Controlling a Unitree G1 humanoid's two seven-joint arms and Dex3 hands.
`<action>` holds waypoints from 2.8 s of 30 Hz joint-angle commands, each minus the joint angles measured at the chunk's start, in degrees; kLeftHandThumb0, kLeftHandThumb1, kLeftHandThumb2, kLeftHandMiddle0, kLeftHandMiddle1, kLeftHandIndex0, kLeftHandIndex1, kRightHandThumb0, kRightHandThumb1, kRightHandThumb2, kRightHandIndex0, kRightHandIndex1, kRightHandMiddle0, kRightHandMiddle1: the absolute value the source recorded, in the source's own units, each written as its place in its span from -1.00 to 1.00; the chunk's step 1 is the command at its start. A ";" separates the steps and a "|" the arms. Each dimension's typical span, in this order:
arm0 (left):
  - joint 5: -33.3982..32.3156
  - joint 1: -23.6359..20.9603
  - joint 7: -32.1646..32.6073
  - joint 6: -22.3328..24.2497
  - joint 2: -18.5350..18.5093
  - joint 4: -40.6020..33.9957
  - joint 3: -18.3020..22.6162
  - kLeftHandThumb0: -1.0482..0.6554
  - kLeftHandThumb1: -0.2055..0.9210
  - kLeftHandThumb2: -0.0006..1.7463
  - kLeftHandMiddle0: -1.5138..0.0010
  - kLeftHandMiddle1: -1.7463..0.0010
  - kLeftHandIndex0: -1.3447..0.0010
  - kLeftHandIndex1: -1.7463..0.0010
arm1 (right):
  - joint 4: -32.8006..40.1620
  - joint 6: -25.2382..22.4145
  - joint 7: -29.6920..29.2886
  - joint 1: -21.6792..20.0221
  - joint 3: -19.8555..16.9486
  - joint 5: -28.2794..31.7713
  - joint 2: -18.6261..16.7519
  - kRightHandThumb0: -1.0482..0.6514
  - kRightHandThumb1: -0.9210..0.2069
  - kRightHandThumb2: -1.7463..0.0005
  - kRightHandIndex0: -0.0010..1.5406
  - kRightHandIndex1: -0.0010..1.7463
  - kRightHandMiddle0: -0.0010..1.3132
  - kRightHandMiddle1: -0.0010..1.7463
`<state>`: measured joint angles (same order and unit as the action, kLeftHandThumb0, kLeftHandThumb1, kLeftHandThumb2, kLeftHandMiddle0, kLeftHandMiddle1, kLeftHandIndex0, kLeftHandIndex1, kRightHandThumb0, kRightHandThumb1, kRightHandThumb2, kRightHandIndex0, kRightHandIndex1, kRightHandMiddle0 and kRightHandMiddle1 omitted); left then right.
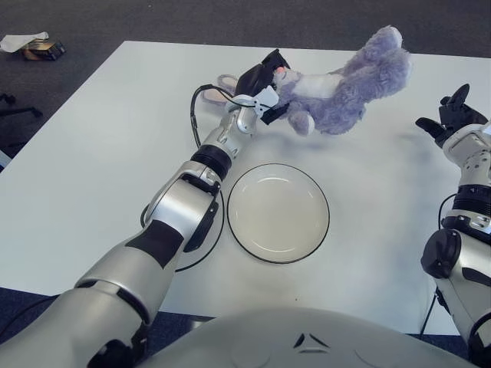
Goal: Put the doll into the plate.
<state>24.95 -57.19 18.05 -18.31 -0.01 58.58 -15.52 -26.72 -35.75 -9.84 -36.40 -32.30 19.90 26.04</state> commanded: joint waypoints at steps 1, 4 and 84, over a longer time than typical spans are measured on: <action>-0.79 1.22 -0.82 -2.49 -1.37 -2.27 0.50 0.23 -0.65 0.92 -0.14 -0.93 0.05 -1.00 | -2.11 0.10 -0.53 -1.19 -0.56 0.26 0.23 -0.71 -1.00 0.09 -0.52 1.00 -1.00 0.97; -0.74 2.00 -1.36 -3.88 -1.84 -3.10 0.31 0.23 -0.62 0.90 -0.10 -0.96 0.07 -1.00 | -3.56 0.41 -0.66 -1.61 -0.46 0.03 0.49 -0.70 -1.00 0.09 -0.52 1.00 -1.00 0.97; -2.84 21.58 -25.22 -49.93 -19.20 -16.99 2.70 0.23 -0.70 0.91 -0.21 -0.84 0.03 -1.00 | -14.95 7.48 5.90 -5.21 7.48 -3.57 0.78 -0.62 -1.00 0.13 -0.50 1.00 -1.00 0.88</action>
<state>19.94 -36.88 -8.26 -67.99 -18.43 43.48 -13.27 -40.82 -28.67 -4.12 -41.14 -24.97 16.70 26.64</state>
